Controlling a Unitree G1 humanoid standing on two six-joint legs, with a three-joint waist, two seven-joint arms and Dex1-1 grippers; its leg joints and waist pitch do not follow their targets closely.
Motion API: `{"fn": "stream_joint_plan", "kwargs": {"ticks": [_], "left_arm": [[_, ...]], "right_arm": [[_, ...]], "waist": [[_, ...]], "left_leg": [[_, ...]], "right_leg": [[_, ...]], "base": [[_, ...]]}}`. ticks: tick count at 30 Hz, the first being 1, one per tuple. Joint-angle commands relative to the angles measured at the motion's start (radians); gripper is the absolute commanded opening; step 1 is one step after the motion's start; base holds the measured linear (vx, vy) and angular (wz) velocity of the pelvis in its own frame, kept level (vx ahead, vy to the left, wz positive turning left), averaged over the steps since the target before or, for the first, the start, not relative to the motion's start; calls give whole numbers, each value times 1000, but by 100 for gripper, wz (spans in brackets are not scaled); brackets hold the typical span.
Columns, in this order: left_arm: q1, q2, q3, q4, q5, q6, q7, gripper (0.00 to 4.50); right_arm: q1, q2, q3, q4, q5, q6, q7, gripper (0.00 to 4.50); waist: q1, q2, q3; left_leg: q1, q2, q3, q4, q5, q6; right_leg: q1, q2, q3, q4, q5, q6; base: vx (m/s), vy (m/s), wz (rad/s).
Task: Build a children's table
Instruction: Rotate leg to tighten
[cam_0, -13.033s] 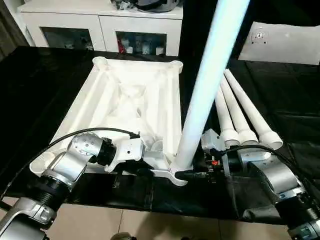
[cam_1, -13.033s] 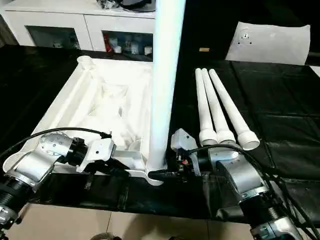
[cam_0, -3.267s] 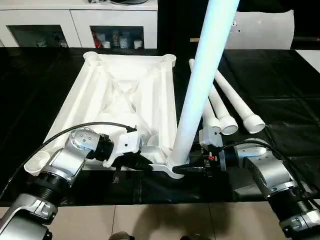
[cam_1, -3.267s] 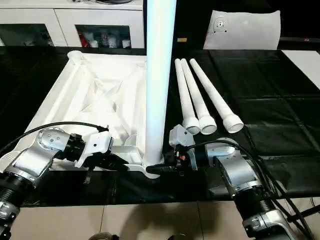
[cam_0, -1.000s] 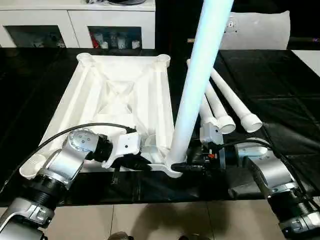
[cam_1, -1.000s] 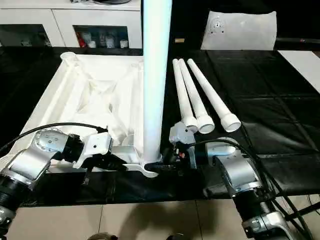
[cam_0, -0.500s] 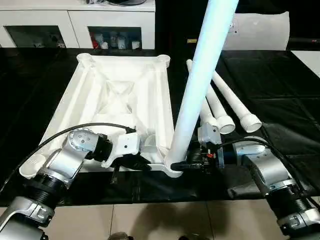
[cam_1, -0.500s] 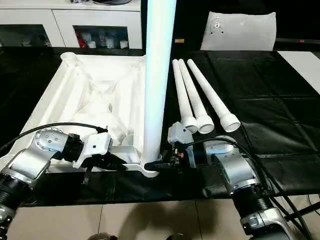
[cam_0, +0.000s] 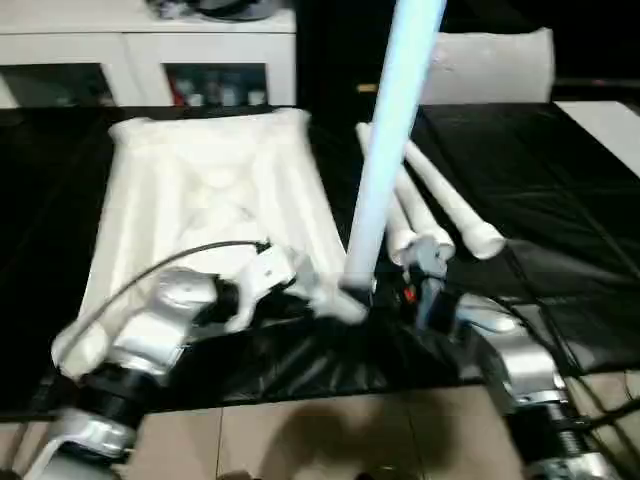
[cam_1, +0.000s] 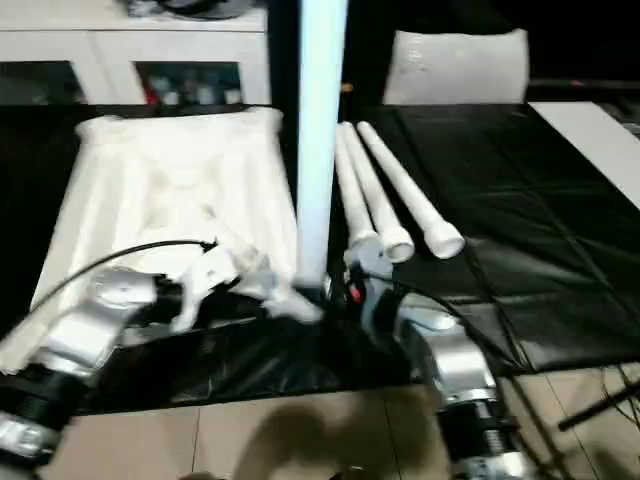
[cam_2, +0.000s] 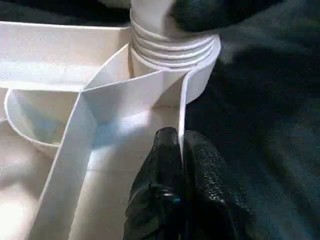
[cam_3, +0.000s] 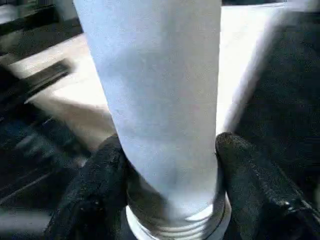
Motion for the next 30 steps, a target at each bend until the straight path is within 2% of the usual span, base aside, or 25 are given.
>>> {"fn": "stream_joint_plan", "kwargs": {"ticks": [1, 2, 4, 5, 7, 8, 9, 11, 12, 14, 18, 21, 22, 23, 24, 26, 27, 30], "left_arm": [[-26, -88, 19, -35, -13, 41, 134, 0], [-48, -156, 44, -30, 2, 79, 237, 0], [-65, -195, 57, -24, 12, 102, 299, 0], [-73, -205, 59, -18, 19, 101, 318, 0], [-83, -205, 54, -15, 37, 101, 339, 0], [-83, -199, 50, -16, 43, 99, 339, 0], [-82, -184, 42, -15, 49, 86, 323, 0], [-78, -163, 32, -21, 54, 80, 307, 0], [-75, -158, 30, -26, 57, 81, 304, 0], [-63, -139, 28, -37, 67, 81, 287, 0], [-55, -112, 23, -36, 60, 58, 262, 0], [-52, -75, 5, -9, 66, -26, 226, 0], [-53, -71, 3, -1, 67, -39, 223, 0], [-63, -64, 6, 25, 74, -57, 242, 0], [-64, -64, 8, 28, 74, -58, 245, 0], [-74, -65, 21, 50, 75, -60, 271, 0], [-79, -69, 36, 60, 68, -58, 282, 44], [-80, -72, 63, 53, 24, -43, 245, 62]], "right_arm": [[-1, 93, 93, 41, -1, 50, -35, 237], [-29, 163, 55, 79, 7, 78, -150, 237], [-52, 205, 29, 103, 13, 99, -222, 237], [-63, 217, 22, 111, 14, 106, -244, 237], [-77, 230, 16, 120, 1, 111, -272, 236], [-79, 229, 19, 122, -6, 108, -276, 236], [-78, 226, 19, 121, -8, 103, -274, 236], [-72, 223, 19, 114, -16, 97, -272, 236], [-69, 223, 19, 109, -21, 96, -271, 271], [-57, 218, 11, 99, -26, 88, -282, 306], [-42, 201, 0, 77, -24, 71, -289, 340], [-17, 165, -15, 5, -15, 39, -262, 360], [-12, 157, -17, -11, -14, 36, -255, 370], [12, 138, -24, -73, 4, 51, -232, 379], [15, 136, -25, -80, 6, 53, -230, 387], [36, 123, -28, -127, 20, 69, -214, 404], [50, 115, -29, -152, 26, 81, -208, 416], [85, 92, -27, -205, 29, 103, -200, 435]], "waist": [[-1, -1, -34], [-4, -1, -32], [-9, -3, -35], [-9, 0, -40], [-8, 1, -44], [-8, 3, -48], [-8, 0, -53], [-4, 2, -52], [-1, 3, -51], [0, 6, -49], [-5, 6, -45], [-12, 3, -47], [-9, 5, -47], [-10, 1, -51], [-7, 3, -51], [-8, 3, -54], [-8, 3, -56], [-3, 2, -59]], "left_leg": [[-4, 40, -25, -85, -307, 7], [-3, 41, -23, -86, -300, 10], [-6, 37, -23, -84, -281, 9], [-9, 38, -21, -82, -245, 16], [-10, 39, -16, -78, -202, 32], [-16, 38, -15, -76, -165, 43], [-22, 36, -14, -73, -122, 55], [-25, 35, -12, -71, -84, 72], [-24, 36, -11, -72, -88, 74], [-21, 38, -10, -75, -118, 64], [-21, 41, -14, -83, -171, 39], [-21, 41, -14, -81, -179, 35], [-21, 40, -15, -81, -176, 39], [-21, 41, -13, -79, -161, 42], [-20, 41, -11, -77, -145, 50], [-24, 39, -13, -75, -118, 56], [-25, 41, -12, -74, -108, 58], [-23, 41, -11, -70, -85, 65]], "right_leg": [[21, -86, 53, -115, -548, -94], [18, -83, 55, -113, -522, -103], [21, -82, 55, -111, -493, -112], [24, -81, 58, -106, -426, -124], [23, -76, 60, -98, -318, -148], [29, -75, 59, -91, -247, -164], [36, -74, 58, -83, -175, -177], [40, -75, 58, -77, -110, -195], [39, -76, 57, -79, -113, -199], [38, -76, 57, -83, -160, -194], [37, -76, 57, -91, -244, -168], [36, -76, 58, -91, -252, -165], [35, -75, 58, -94, -253, -159], [38, -75, 60, -88, -220, -162], [38, -73, 60, -87, -189, -164], [43, -74, 58, -80, -145, -177], [43, -76, 59, -78, -128, -186], [44, -76, 58, -74, -92, -202]], "base": [[0, 0, 0], [0, 0, 0], [0, 0, 0], [0, 0, 0], [26, -7, 4], [0, 0, 0], [0, 0, 0], [0, 0, 0], [0, 0, 0], [0, 0, 0], [0, 0, 0], [0, 0, 0], [0, 0, 0], [0, 0, 0], [0, 0, 0], [0, 0, 0], [0, 0, 0], [0, 0, 0]]}}
